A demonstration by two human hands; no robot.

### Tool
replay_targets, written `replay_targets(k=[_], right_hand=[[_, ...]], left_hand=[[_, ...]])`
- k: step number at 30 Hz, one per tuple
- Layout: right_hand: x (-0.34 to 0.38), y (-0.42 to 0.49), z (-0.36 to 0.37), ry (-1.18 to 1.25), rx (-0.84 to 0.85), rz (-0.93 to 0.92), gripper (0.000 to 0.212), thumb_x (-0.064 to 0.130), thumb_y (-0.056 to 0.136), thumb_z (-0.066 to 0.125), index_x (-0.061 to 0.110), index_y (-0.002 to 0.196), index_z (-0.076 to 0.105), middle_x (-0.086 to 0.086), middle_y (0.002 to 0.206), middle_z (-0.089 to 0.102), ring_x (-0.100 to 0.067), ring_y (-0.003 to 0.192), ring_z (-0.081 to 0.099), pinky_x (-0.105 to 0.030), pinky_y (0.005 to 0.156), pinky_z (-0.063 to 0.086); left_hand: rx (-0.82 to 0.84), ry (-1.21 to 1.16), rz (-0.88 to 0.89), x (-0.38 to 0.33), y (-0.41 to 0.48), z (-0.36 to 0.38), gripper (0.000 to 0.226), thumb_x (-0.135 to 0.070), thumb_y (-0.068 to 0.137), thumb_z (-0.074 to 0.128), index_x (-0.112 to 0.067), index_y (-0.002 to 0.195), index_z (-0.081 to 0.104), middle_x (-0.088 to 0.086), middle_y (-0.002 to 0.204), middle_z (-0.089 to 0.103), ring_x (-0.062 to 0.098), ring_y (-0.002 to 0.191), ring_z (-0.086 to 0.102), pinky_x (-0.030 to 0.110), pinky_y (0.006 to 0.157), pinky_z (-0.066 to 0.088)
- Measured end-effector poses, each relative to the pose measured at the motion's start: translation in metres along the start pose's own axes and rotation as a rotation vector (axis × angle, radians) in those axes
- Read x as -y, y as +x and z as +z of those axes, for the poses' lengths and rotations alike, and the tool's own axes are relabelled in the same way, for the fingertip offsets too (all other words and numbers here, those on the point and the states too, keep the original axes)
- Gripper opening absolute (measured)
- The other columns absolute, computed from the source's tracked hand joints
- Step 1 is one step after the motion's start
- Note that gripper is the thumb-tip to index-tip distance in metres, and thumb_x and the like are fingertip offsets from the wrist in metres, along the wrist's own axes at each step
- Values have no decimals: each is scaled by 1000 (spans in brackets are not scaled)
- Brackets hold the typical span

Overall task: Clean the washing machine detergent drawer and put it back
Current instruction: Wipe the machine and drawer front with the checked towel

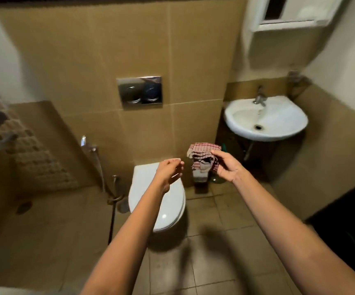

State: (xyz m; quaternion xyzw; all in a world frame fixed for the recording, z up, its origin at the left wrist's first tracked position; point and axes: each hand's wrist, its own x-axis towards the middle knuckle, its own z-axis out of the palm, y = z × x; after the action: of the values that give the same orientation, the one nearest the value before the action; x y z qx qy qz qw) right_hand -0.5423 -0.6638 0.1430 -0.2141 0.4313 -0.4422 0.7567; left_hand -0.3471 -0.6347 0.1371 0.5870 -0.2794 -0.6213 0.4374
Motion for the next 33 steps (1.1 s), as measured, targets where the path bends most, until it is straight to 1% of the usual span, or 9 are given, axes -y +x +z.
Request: replay_targets(k=[4,10,14,18,22,26,28,31,33], right_hand=[[61,-4,-61,119,-118,-119,17,10,97,48,2,103,62,-13,79,74,-20,70,72,-34,73,58],[131,11,-129,220,-287,-227,36,10,95,52,3,131,51,-15,105,67,-25,94,64,-38,88,51],[177,40,-166,242,-375,-283,42,9,96,51,3,137,45,-19,128,58,-27,97,61,-40,91,49],[226,76,-190,248,-439,-312,39,9,97,50,2,135,47,-19,119,62,-27,93,63,-41,86,53],[275,116,-210,219,-514,-298,39,11,97,49,0,134,47,-21,130,57,-32,110,60,-41,92,49],[314,149,-233,261,-568,-290,28,13,97,51,2,123,52,-16,91,69,-26,83,65,-38,71,54],[333,168,-248,265,-575,-285,27,14,97,51,2,121,53,-14,77,70,-25,79,66,-37,69,54],[361,196,-269,253,-586,-294,31,19,100,47,3,126,53,-16,98,70,-26,86,67,-38,82,52],[381,214,-284,256,-611,-273,32,25,100,45,6,126,53,-14,109,67,-25,95,64,-36,80,51]], left_hand=[[56,50,29,-11,30,95,17,-9,93,59,-15,78,64,2,71,63,10,63,57,19,57,49],[201,170,54,-22,84,192,20,-7,88,62,-16,71,64,-1,62,58,8,54,52,17,47,43],[242,209,58,-35,134,243,19,-9,89,60,-15,71,63,1,64,59,11,54,50,24,56,42],[276,244,41,-59,189,290,14,-9,88,64,-12,75,65,2,64,61,12,55,52,25,59,43],[333,244,19,-83,239,337,18,-5,89,62,-14,74,60,2,71,61,11,64,56,23,60,43],[390,314,-4,-102,277,379,14,-8,91,60,-15,78,61,2,82,65,10,73,59,23,69,49],[419,339,-16,-109,294,398,11,-10,91,60,-15,81,60,2,86,66,10,74,60,24,73,50],[439,375,-26,-114,322,425,8,-11,90,61,-16,83,60,2,87,67,9,73,61,25,75,51],[434,391,-30,-116,342,443,9,-11,90,61,-16,83,60,2,85,66,9,73,61,24,73,51]])
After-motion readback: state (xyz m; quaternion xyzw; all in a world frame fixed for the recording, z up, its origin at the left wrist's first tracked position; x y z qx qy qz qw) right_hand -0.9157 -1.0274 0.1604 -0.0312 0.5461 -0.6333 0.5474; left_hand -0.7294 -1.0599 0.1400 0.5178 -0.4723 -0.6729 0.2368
